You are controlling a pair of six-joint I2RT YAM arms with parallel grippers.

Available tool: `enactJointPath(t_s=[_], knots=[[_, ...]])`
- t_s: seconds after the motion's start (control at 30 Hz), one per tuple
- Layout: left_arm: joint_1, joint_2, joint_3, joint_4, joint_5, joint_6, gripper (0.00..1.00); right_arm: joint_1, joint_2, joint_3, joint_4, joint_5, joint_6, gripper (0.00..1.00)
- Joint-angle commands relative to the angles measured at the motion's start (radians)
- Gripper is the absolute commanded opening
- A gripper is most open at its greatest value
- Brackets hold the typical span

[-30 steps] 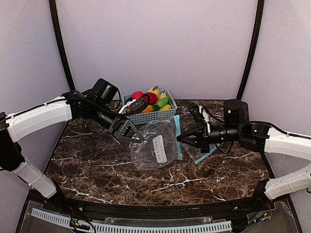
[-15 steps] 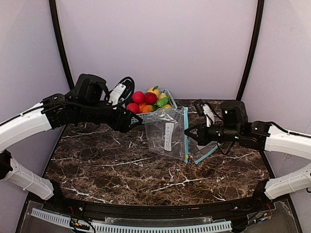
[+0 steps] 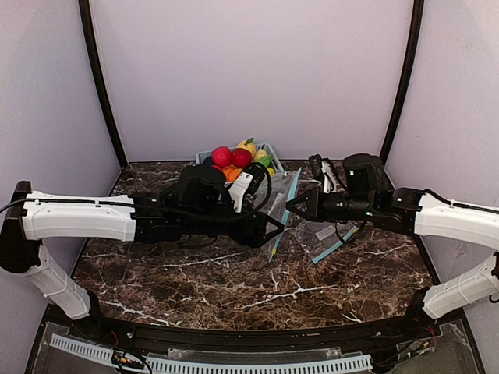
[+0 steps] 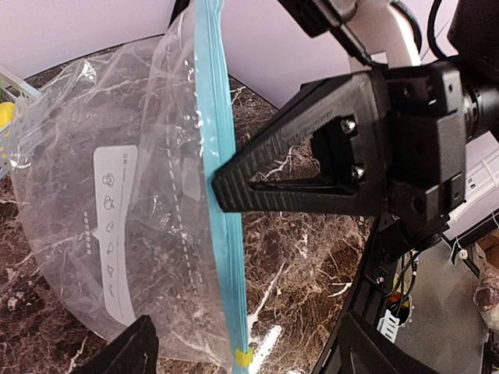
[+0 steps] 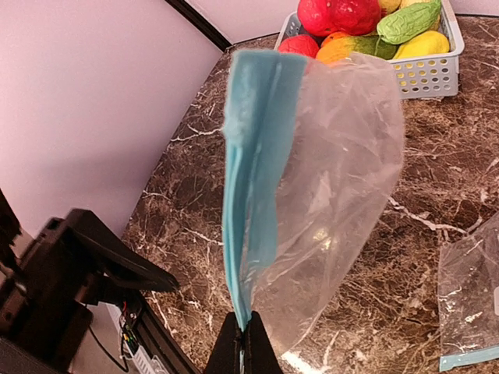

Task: Place the food in the zip-top bag and seal the zipper
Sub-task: Pass from the right arm to the left

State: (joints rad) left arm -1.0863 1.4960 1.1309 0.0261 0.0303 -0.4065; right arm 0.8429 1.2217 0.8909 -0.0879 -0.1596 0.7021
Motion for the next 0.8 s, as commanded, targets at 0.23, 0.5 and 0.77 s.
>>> enactJointPath(t_s=[0.23, 0.5, 0.77], knots=[[-0.012, 0.097, 0.063, 0.025, -0.078, -0.03, 0.73, 0.024, -0.001, 0.048, 0.045, -0.003, 0.039, 0.0], [-0.012, 0.098, 0.056, 0.038, -0.072, -0.032, 0.52, 0.025, 0.0, 0.038, 0.045, -0.006, 0.036, 0.0], [-0.013, 0.105, 0.048, 0.021, -0.07, -0.031, 0.37, 0.025, -0.006, 0.042, 0.043, -0.001, 0.027, 0.0]])
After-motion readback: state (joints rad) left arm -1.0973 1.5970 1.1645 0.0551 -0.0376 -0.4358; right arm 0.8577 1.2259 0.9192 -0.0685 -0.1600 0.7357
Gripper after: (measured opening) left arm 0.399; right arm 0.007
